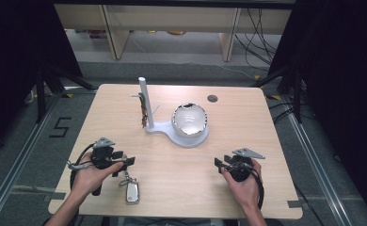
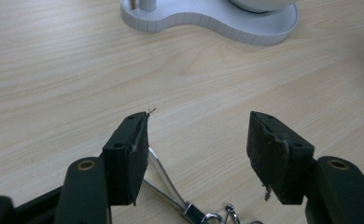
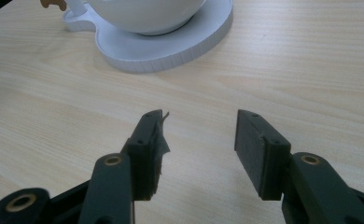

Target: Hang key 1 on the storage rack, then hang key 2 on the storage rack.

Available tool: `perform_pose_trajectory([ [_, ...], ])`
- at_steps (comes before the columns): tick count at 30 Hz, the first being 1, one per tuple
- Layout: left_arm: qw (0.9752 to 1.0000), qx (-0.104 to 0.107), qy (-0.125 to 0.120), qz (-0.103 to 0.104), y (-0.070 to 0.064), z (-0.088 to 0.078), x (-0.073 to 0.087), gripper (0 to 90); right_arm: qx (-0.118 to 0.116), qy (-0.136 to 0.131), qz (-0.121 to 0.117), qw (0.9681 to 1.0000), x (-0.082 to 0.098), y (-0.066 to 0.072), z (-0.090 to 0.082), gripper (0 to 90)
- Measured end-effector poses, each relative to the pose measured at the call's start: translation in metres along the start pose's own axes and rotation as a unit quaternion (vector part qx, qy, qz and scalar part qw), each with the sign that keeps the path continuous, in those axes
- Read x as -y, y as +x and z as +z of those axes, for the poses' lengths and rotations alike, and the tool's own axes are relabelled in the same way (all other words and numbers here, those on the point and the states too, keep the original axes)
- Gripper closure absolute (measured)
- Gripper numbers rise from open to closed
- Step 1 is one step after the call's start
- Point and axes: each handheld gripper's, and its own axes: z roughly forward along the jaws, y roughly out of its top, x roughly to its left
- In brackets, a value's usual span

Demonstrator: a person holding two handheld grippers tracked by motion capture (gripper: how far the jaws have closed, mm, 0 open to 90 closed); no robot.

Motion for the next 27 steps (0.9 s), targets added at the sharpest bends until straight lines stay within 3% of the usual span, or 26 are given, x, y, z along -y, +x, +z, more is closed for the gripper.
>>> perform_pose_trajectory([
  [3,0.9999,-0.006,0.011,0.003,0.003,-0.001,0.003,38.3,0.009,0.003,-0.004,0.9999,0.0,0.0,0.001,52.6],
  [5,0.9999,-0.006,0.013,0.002,0.003,-0.001,0.004,38.2,0.005,0.0,0.005,1.0,0.0,0.002,0.002,52.7],
  [6,0.9999,-0.005,0.016,0.004,0.002,-0.001,0.004,38.0,0.004,-0.002,-0.005,1.0,-0.001,0.001,0.003,52.6],
  [10,0.9997,-0.003,0.024,0.002,0.001,-0.002,0.003,37.8,-0.001,0.002,-0.006,1.0,-0.001,0.003,0.001,52.6],
  [12,0.9996,-0.008,0.027,-0.003,0.0,-0.001,0.003,38.0,0.001,0.004,-0.006,1.0,-0.001,0.002,0.001,52.6],
  [13,0.999,-0.016,0.041,-0.004,0.0,-0.002,0.002,38.7,0.002,0.004,-0.006,1.0,-0.001,0.002,0.001,52.6],
  [14,0.9988,-0.013,0.045,-0.012,-0.001,-0.001,0.002,39.7,-0.007,0.003,0.005,1.0,-0.001,0.003,0.0,52.7],
  [15,0.9983,-0.011,0.053,-0.021,-0.001,0.0,0.002,41.4,-0.008,0.0,-0.001,1.0,-0.002,0.002,0.0,52.7],
  [17,0.997,-0.016,0.068,-0.034,-0.004,0.002,0.003,42.1,-0.005,0.004,-0.006,1.0,-0.003,0.001,-0.001,52.8],
  [18,0.9952,-0.007,0.092,-0.034,-0.004,0.002,0.002,42.5,-0.006,0.003,-0.006,1.0,-0.003,0.001,-0.001,52.8],
  [21,0.9926,-0.014,0.114,-0.039,-0.004,0.003,-0.001,42.9,0.001,0.004,-0.009,1.0,-0.004,0.002,0.001,52.9],
  [23,0.992,-0.015,0.118,-0.042,-0.005,0.004,-0.004,43.4,-0.008,0.002,-0.007,0.9999,-0.006,0.004,0.0,53.1],
  [24,0.9901,-0.015,0.133,-0.043,-0.004,0.004,-0.006,43.0,-0.003,0.003,-0.01,0.9999,-0.007,0.006,0.0,53.1],
  [26,0.987,-0.027,0.153,-0.043,-0.003,0.006,-0.008,43.2,-0.006,0.003,-0.011,0.9999,-0.007,0.006,-0.001,53.2],
  [27,0.9867,-0.035,0.151,-0.05,-0.003,0.009,-0.007,43.3,-0.004,0.005,-0.008,1.0,-0.007,0.006,-0.001,53.2],
])
